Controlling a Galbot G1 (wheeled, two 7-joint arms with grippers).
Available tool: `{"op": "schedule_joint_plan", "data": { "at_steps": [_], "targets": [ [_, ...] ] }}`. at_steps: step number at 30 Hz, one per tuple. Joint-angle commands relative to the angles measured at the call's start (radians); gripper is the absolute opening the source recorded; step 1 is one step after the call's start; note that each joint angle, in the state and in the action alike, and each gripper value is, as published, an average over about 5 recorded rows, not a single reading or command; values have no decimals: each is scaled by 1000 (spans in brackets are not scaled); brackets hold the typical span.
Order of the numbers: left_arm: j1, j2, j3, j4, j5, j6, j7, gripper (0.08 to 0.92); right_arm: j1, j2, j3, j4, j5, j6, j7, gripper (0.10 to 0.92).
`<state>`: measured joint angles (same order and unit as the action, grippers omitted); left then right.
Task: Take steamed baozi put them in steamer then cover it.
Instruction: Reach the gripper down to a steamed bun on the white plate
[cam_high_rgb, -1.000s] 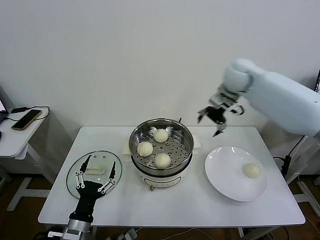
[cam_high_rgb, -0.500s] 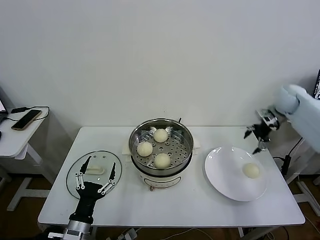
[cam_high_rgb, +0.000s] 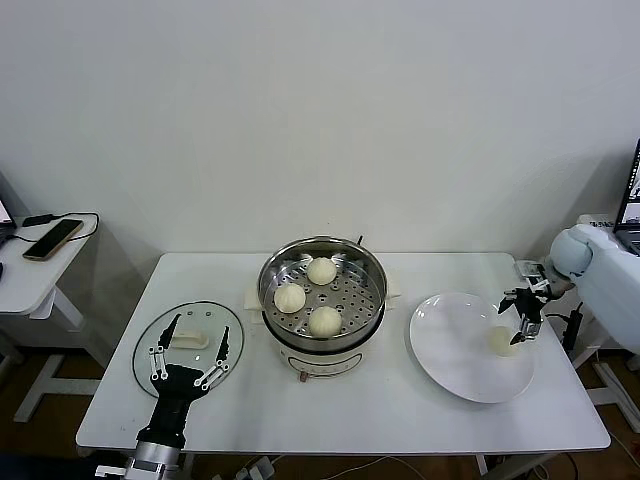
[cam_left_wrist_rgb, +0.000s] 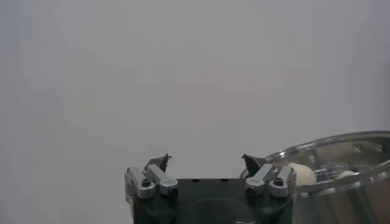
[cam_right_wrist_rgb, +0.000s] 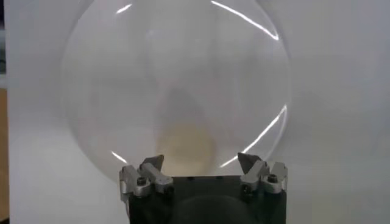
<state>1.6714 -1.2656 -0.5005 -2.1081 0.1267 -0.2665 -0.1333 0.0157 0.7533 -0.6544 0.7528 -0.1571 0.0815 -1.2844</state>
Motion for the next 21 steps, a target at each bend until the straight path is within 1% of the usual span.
{"op": "schedule_joint_plan", "data": {
  "at_steps": [1, 13, 18, 21],
  "targets": [
    [0, -1, 2, 5, 0, -3, -1, 823, -60, 23, 31, -34, -25, -3, -5, 823],
    [-3, -2, 2, 6, -1, -3, -3, 823, -60, 28, 26, -33, -43, -4, 34, 813],
    [-6, -2, 4, 6, -1, -1, -4, 823, -25, 0, -8, 8, -36, -7, 25, 726],
    [-9, -2, 7, 6, -1, 0, -3, 823, 38, -24, -60, 65, -2, -21, -8, 682]
  ]
}}
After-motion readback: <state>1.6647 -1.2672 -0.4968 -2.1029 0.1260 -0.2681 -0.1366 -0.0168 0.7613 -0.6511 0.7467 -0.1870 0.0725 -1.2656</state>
